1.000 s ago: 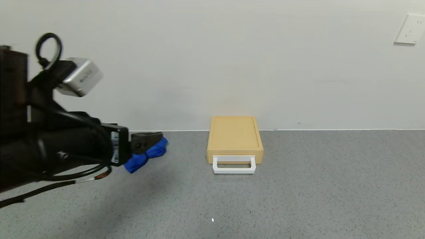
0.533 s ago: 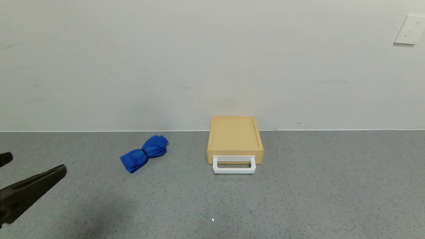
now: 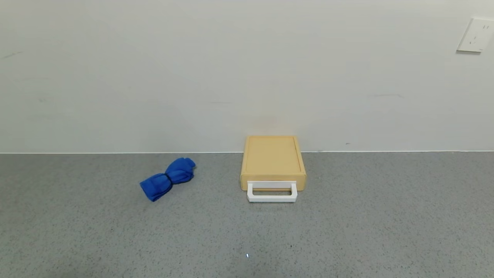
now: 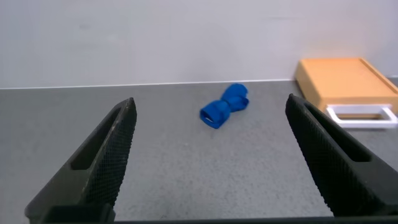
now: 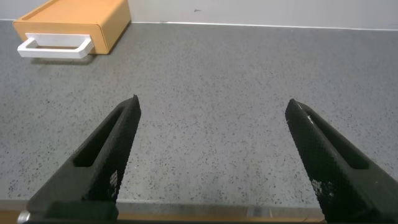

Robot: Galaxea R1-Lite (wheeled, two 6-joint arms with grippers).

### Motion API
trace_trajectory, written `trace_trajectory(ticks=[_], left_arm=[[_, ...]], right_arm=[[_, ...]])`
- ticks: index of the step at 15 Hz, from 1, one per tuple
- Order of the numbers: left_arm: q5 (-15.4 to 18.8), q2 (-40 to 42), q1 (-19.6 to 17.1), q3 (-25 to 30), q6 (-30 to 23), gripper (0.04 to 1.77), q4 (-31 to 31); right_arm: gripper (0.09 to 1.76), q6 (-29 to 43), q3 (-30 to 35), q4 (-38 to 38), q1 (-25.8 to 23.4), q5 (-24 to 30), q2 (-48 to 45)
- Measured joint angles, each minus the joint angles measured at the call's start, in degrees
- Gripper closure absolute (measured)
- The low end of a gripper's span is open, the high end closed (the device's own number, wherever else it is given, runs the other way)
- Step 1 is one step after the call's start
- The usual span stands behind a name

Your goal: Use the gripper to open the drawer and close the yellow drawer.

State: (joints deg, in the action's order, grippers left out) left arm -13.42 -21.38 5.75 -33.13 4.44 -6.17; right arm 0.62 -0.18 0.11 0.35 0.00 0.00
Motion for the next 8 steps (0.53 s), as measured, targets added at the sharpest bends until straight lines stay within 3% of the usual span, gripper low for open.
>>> trace_trajectory(ticks=[4,8], left_arm=[[0.8,7.2,-5.0,2.3,1.6,0.08,-2.1],[7.3,17.0,-5.7,12.4,1.4,0.08,-2.3]], right_arm=[[0.14,0.0,0.0,0.0,0.0,0.0,0.0],[0.14,0.0,0.0,0.0,0.0,0.0,0.0]])
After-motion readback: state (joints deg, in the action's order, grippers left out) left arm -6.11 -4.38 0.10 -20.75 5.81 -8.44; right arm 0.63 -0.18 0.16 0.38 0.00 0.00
